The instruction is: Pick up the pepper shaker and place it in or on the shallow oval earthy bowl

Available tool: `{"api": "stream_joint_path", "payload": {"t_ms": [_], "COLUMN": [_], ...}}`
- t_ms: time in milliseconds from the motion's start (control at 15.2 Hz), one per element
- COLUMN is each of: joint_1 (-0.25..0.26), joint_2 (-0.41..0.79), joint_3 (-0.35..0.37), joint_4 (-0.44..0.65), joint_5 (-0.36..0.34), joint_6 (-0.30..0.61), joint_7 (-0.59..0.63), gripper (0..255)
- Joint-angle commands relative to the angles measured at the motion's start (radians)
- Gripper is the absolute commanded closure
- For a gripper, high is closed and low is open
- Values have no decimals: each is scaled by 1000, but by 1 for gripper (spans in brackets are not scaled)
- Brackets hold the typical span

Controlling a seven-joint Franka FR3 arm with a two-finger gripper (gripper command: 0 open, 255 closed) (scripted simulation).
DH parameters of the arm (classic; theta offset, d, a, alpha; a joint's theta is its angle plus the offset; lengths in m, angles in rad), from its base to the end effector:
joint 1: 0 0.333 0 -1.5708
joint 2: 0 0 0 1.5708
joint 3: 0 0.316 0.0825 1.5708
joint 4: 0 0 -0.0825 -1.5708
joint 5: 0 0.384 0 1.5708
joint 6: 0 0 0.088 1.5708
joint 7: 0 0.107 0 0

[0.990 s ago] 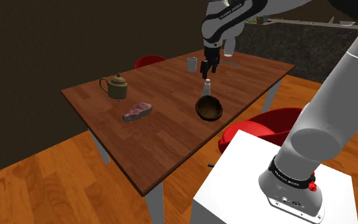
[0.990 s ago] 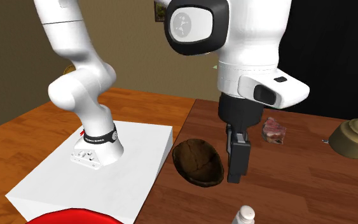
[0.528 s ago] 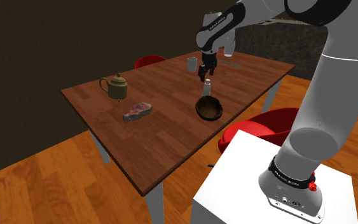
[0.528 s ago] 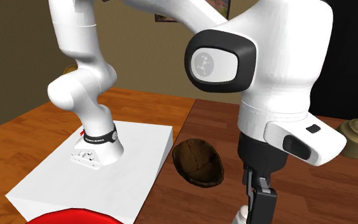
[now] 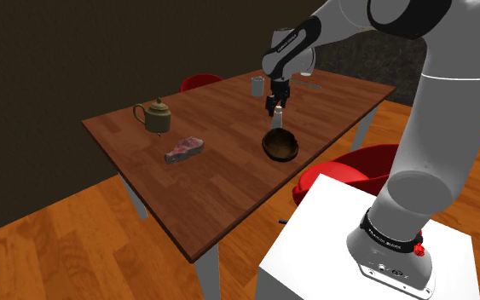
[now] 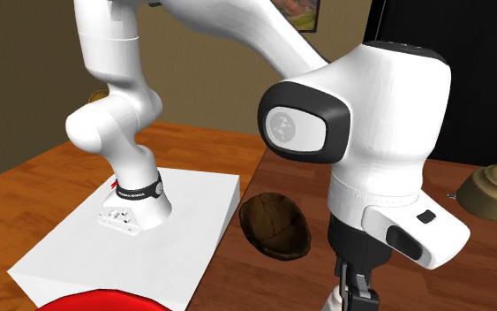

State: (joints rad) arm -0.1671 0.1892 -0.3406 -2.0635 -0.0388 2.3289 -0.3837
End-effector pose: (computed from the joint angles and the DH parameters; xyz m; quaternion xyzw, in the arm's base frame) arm 0.5143 -0.2814 0.3561 0.9970 -0.0450 0.0191 0.0600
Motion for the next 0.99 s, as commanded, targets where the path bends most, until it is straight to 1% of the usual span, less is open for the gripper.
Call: {"api": "stream_joint_path", "payload": {"t_ms": [0,330,396,924], "joint_1": [0,0,0,0], "joint_2": [3,3,3,2], "joint_3": [0,0,0,0], "joint_4": [-1,-1,-1,-2], "joint_5": [1,1,1,1], "joint_6": [4,4,4,4], "joint_7": [-1,-1,-1,0], "gripper": [0,0,255,255]}}
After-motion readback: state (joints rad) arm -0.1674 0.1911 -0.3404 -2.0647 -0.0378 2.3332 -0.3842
